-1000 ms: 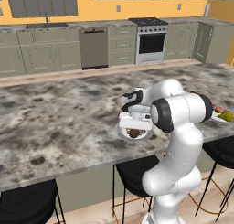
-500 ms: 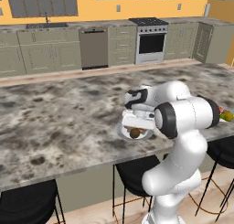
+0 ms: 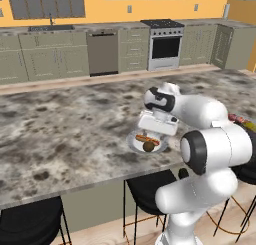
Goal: Pick up the pear and kiwi from the fridge and place one fruit on each plate on the dining counter.
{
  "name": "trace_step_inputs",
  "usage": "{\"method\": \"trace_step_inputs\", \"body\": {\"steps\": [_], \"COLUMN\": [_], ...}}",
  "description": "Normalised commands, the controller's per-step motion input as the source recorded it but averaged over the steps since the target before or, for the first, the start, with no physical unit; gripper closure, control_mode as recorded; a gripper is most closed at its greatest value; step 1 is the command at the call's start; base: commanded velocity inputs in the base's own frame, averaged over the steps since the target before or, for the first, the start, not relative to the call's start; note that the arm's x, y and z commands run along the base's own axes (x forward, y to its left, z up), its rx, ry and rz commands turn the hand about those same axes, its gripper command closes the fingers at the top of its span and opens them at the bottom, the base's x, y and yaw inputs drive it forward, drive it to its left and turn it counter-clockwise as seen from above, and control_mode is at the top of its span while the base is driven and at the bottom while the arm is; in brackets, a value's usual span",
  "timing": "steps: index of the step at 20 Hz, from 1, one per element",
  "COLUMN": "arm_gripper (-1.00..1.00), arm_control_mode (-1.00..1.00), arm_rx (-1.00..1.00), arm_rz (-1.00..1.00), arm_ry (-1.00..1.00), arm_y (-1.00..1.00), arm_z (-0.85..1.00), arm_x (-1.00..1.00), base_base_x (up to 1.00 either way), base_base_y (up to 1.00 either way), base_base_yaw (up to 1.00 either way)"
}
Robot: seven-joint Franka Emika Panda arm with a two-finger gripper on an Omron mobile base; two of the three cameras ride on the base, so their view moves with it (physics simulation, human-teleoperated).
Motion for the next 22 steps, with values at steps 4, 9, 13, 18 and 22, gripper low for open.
{"method": "trace_step_inputs", "body": {"steps": [4,9,13,18,22], "arm_gripper": [-1.0,-1.0,-1.0,-1.0,-1.0], "arm_control_mode": [-1.0,-1.0,-1.0,-1.0,-1.0], "arm_rx": [0.01,0.0,0.0,0.0,0.0], "arm_rz": [0.0,0.0,0.0,0.0,0.0], "arm_ry": [-0.18,-0.24,-0.33,-0.38,-0.38], "arm_y": [0.0,0.02,0.01,0.0,0.0], "arm_z": [0.63,0.17,0.06,0.67,0.79], "arm_x": [-0.58,-0.74,-0.91,-0.68,-0.56], "base_base_x": [0.0,0.0,0.0,0.0,0.0], "base_base_y": [0.0,0.0,0.0,0.0,0.0], "base_base_yaw": [0.0,0.0,0.0,0.0,0.0]}}
